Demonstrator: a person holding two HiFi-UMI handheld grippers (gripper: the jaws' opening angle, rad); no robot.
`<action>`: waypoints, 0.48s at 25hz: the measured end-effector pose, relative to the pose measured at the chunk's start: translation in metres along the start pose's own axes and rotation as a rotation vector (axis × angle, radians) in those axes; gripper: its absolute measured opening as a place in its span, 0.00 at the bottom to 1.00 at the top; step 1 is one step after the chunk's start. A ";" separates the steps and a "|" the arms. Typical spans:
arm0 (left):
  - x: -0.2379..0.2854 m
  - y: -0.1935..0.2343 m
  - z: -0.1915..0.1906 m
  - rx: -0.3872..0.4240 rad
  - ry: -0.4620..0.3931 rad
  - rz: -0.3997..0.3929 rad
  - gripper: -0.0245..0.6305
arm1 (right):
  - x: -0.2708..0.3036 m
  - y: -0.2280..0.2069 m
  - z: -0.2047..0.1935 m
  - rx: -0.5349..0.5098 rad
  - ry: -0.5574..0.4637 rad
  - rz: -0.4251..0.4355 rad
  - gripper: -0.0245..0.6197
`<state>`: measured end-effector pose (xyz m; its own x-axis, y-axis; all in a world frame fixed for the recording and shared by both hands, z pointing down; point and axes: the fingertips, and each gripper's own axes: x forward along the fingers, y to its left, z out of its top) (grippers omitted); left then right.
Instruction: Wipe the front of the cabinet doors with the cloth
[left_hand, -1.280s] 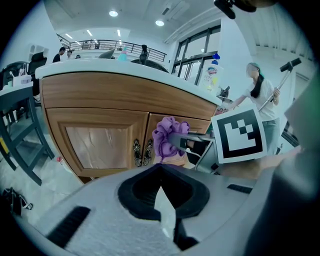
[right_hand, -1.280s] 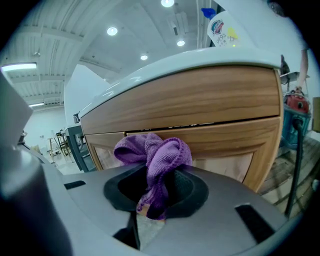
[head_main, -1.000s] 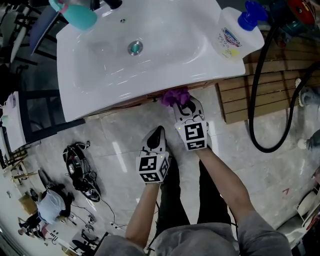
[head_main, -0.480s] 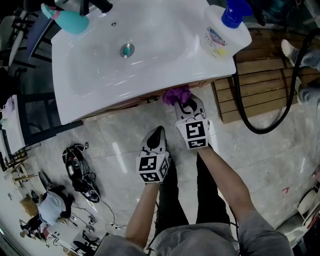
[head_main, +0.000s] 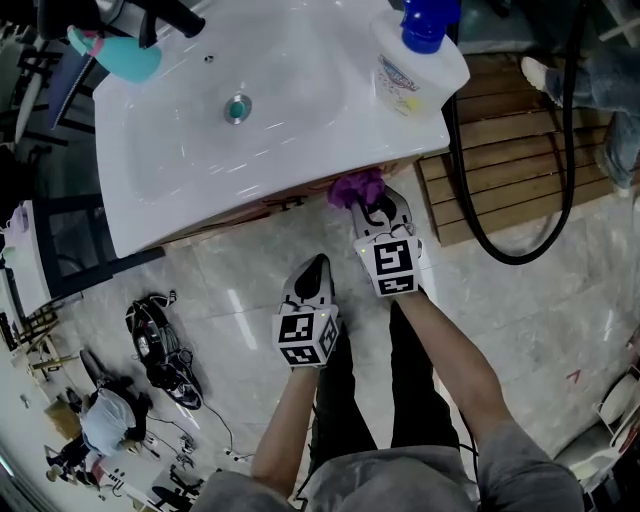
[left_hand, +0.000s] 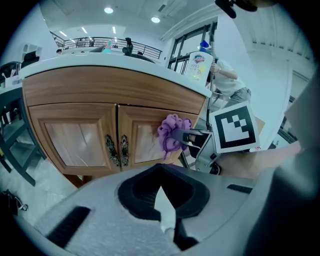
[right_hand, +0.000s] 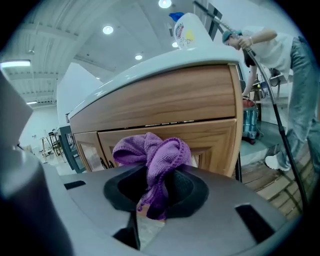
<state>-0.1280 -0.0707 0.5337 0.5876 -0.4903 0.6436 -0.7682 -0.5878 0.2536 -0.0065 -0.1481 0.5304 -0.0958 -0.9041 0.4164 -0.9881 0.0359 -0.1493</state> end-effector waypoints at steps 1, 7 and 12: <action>0.001 -0.002 0.000 0.002 0.001 -0.001 0.05 | -0.001 -0.003 0.000 0.001 -0.001 -0.002 0.18; 0.006 -0.013 -0.001 0.011 0.002 -0.007 0.05 | -0.007 -0.020 -0.001 0.008 -0.005 -0.021 0.18; 0.011 -0.020 -0.002 0.019 0.009 -0.014 0.05 | -0.008 -0.030 0.000 0.013 -0.008 -0.030 0.18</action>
<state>-0.1065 -0.0630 0.5367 0.5957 -0.4765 0.6466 -0.7552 -0.6064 0.2490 0.0239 -0.1414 0.5316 -0.0655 -0.9080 0.4139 -0.9888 0.0035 -0.1490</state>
